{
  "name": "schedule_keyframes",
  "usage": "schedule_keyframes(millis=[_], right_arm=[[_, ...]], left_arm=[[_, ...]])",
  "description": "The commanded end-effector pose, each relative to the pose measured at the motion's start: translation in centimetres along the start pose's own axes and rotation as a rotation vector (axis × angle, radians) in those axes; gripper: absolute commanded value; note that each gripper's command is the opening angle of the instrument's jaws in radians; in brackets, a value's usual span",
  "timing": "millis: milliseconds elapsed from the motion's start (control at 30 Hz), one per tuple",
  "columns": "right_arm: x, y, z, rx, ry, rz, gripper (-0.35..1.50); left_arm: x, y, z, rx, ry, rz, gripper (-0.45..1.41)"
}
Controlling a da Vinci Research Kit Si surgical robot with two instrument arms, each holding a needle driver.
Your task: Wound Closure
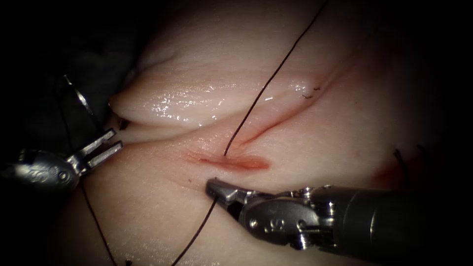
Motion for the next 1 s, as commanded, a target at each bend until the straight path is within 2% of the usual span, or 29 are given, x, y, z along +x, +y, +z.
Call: schedule_keyframes(millis=[33, 133, 300, 567, 700, 733, 833, 867, 900, 1000], right_arm=[[0.04, -0.08, 0.00, 0.002, -0.004, 0.000, -0.35], [0.14, -0.15, -0.09, 0.005, 0.001, -0.004, -0.35], [0.63, -0.46, -0.27, 0.033, 0.057, -0.024, -0.35], [1.47, -1.01, -0.53, 0.153, 0.166, -0.056, -0.35], [1.64, -1.03, -0.57, 0.184, 0.218, -0.037, -0.35], [1.60, -0.92, -0.56, 0.151, 0.206, -0.023, 0.19], [1.46, -0.67, -0.55, 0.081, 0.196, 0.013, 1.16], [1.34, -0.51, -0.53, 0.038, 0.175, 0.035, 1.36], [1.20, -0.36, -0.52, 0.006, 0.152, 0.048, 1.41], [0.97, -0.20, -0.46, -0.010, 0.127, 0.042, 1.45]], left_arm=[[-0.02, 0.08, 0.04, -0.001, 0.000, 0.000, -0.45], [-0.01, 0.09, 0.05, -0.003, 0.004, -0.001, -0.45], [-0.01, 0.11, 0.06, -0.004, 0.002, 0.001, -0.45], [-0.01, 0.11, 0.06, -0.002, 0.000, 0.001, -0.45], [-0.01, 0.11, 0.06, -0.005, 0.000, 0.002, -0.45], [-0.01, 0.11, 0.06, -0.005, 0.000, 0.002, -0.45], [-0.01, 0.11, 0.06, -0.005, -0.001, 0.002, -0.45], [-0.01, 0.12, 0.06, -0.004, -0.001, 0.002, -0.45], [-0.01, 0.12, 0.06, -0.004, -0.001, 0.002, -0.45], [-0.01, 0.12, 0.06, -0.005, -0.003, 0.003, -0.45]])
